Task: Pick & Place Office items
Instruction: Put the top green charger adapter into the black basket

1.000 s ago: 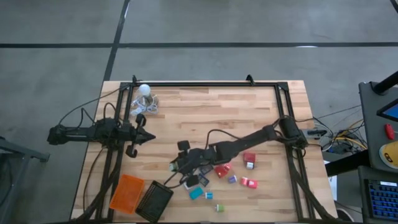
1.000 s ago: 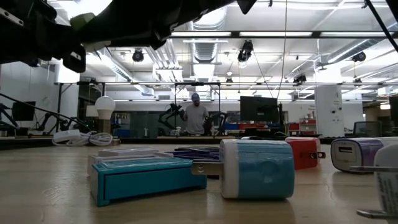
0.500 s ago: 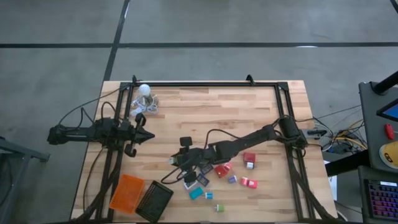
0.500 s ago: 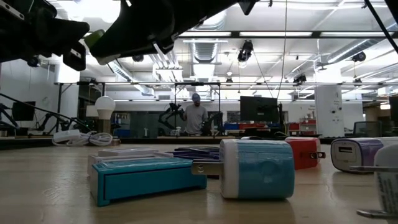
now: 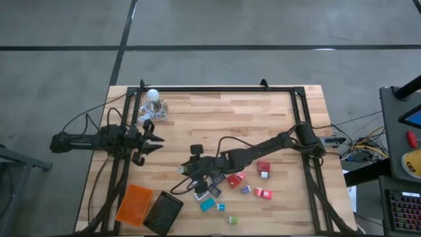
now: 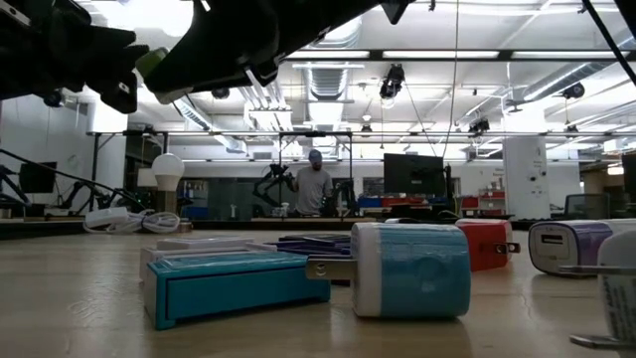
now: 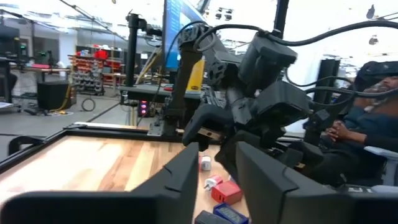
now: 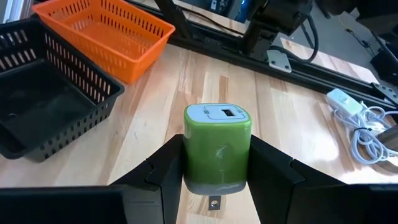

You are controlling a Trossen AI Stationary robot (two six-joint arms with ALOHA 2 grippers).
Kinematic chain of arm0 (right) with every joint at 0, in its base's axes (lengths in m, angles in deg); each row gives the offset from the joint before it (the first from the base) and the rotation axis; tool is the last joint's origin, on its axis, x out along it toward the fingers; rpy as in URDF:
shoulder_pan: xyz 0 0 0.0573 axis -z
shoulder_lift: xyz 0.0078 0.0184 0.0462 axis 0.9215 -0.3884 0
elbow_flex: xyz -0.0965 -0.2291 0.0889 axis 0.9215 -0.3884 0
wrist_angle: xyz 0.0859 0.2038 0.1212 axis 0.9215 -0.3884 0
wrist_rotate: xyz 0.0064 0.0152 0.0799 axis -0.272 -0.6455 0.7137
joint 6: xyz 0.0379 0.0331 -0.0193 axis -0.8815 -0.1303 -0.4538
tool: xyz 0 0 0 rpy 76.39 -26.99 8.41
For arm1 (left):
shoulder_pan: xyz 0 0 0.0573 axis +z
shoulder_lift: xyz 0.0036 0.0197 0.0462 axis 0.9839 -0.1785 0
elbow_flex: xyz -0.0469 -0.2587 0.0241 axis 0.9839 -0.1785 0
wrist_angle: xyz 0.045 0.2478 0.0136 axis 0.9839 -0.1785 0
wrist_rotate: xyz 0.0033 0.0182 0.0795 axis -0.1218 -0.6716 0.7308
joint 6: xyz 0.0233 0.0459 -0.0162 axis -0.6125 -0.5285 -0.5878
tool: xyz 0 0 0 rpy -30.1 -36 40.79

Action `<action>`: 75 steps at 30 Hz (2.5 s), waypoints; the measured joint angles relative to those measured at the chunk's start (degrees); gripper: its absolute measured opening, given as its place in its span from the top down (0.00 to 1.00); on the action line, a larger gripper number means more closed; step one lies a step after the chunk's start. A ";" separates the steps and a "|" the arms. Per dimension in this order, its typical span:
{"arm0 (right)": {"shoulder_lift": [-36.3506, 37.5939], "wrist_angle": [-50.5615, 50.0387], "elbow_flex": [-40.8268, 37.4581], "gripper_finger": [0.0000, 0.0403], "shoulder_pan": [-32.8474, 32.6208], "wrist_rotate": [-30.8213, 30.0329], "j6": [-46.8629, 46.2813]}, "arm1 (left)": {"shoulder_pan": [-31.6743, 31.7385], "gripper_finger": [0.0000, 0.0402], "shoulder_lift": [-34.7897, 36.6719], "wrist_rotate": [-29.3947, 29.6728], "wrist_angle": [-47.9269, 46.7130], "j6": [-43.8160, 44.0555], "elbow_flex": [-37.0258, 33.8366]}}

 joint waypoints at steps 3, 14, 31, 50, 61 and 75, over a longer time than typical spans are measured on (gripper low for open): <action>0.00 -0.04 0.00 0.65 0.00 0.00 0.04 | 0.00 0.59 0.00 1.54 0.01 -0.01 0.00; 0.00 0.02 0.00 0.65 -0.04 -1.11 0.14 | 0.00 0.38 -0.59 1.17 -0.77 3.34 0.00; 0.00 8.07 0.00 0.65 0.13 -18.51 10.34 | 0.00 0.40 -9.48 2.10 0.31 14.83 -0.26; -0.04 11.16 0.00 0.65 1.18 -15.86 17.50 | 0.02 0.40 -18.37 3.52 8.65 33.17 -0.26; -0.04 11.17 0.00 0.65 3.20 -15.20 16.14 | 0.02 0.40 -22.73 1.98 14.45 32.99 -0.28; -0.04 12.37 0.00 0.65 4.26 -9.55 16.28 | 0.02 0.40 -27.14 1.66 20.79 32.97 -0.28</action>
